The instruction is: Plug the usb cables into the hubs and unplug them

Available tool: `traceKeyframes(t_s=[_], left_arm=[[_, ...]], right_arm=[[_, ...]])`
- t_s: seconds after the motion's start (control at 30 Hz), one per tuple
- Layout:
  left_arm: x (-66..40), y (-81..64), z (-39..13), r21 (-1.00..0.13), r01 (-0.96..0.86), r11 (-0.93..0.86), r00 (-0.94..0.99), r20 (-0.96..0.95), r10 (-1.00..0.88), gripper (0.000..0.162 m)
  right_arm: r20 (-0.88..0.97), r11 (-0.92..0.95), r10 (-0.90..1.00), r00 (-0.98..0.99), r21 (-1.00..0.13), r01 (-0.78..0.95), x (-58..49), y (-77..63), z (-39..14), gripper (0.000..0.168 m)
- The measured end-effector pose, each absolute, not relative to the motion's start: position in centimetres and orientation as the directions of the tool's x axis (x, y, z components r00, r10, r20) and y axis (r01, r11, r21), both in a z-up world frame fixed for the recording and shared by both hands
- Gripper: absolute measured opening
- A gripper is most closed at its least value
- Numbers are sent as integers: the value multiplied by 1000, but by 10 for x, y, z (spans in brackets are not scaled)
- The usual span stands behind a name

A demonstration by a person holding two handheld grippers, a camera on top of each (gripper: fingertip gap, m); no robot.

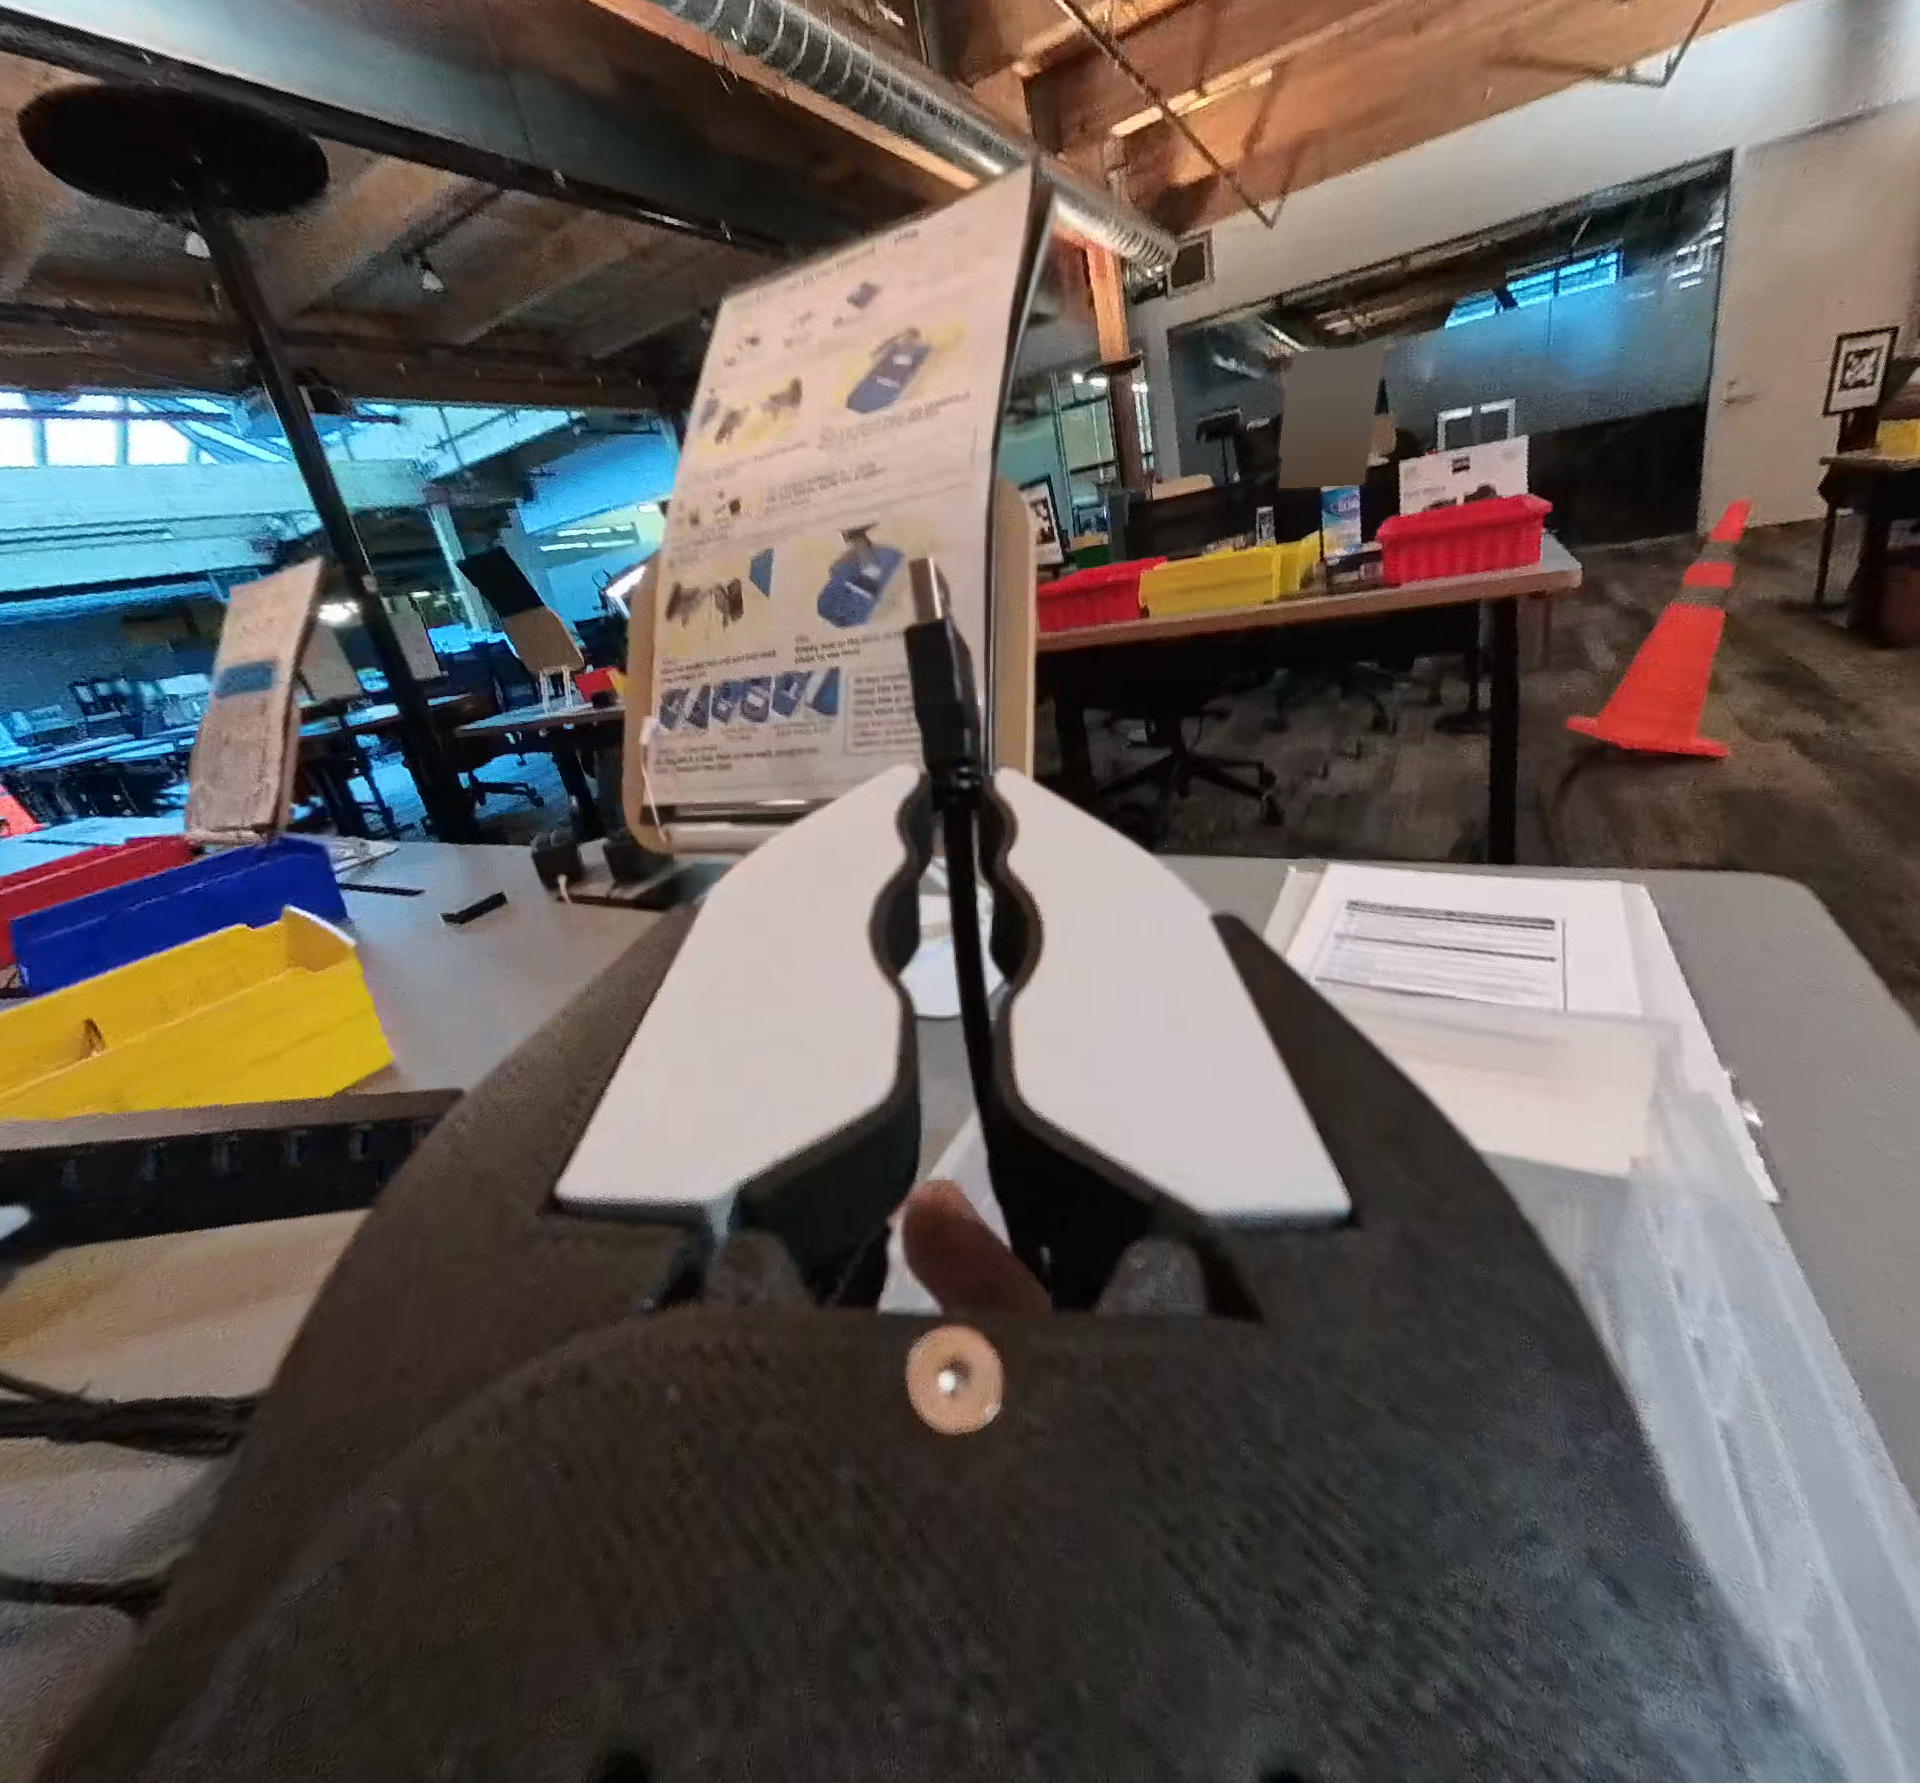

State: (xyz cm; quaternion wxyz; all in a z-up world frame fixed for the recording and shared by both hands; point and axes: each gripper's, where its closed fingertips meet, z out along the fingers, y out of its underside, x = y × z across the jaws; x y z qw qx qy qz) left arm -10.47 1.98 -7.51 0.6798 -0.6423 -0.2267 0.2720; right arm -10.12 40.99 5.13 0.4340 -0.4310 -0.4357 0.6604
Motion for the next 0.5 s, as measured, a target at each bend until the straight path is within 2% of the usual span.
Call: traceKeyframes(t_s=[0.33, 0.4, 0.5], left_arm=[[-108, 20, -81, -998, -20, 62, 760, 25, 649, 23], [-109, 20, -81, -998, -13, 66, 760, 33, 649, 23], [-109, 21, -81, -998, -13, 67, 763, 33, 645, 23]], right_arm=[[-23, -70, 954, -300, -987, -148, -116, 380, 24, 8], [-37, -67, 941, -335, -995, -78, -123, 371, 9, 8], [-114, -71, 931, -346, -989, 132, -134, 368, -27, 8]])
